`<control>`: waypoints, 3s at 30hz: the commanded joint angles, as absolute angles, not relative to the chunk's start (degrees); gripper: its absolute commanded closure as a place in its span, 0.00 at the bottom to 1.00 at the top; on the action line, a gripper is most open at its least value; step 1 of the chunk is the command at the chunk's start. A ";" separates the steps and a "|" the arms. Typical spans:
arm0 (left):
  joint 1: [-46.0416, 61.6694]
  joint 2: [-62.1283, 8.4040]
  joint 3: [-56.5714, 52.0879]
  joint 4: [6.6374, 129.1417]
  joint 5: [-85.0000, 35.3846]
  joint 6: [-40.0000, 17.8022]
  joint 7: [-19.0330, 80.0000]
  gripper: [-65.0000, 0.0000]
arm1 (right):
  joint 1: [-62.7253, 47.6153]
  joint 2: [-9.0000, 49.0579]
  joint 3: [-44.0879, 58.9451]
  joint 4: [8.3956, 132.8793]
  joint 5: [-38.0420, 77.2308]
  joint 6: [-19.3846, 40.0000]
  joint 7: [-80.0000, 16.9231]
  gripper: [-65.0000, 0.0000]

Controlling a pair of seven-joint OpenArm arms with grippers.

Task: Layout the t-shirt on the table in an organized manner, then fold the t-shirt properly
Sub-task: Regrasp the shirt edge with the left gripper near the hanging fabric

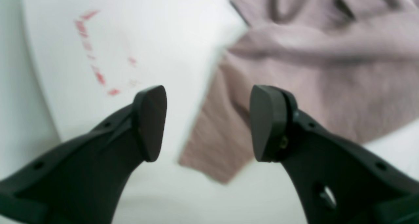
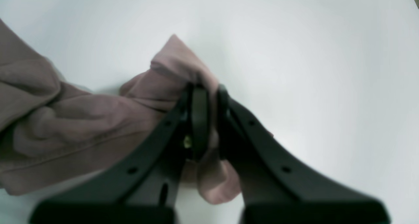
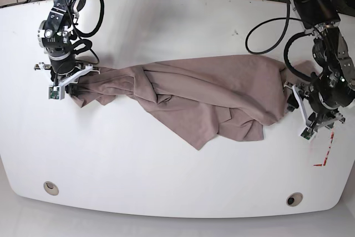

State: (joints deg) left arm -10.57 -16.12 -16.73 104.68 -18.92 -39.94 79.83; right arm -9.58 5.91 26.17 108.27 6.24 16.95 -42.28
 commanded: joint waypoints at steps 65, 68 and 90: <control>-36.44 -6.02 -9.45 34.86 -6.29 -27.65 32.22 0.43 | -8.13 5.23 26.15 109.32 6.81 16.92 -40.66 1.00; -36.44 -5.23 -9.45 34.86 -6.29 -27.38 32.13 0.48 | -8.13 5.23 26.15 109.23 6.81 16.92 -40.66 1.00; -34.07 -6.46 -11.82 45.76 -6.64 -24.92 35.74 1.00 | -6.81 5.23 26.15 109.49 6.81 16.92 -40.66 1.00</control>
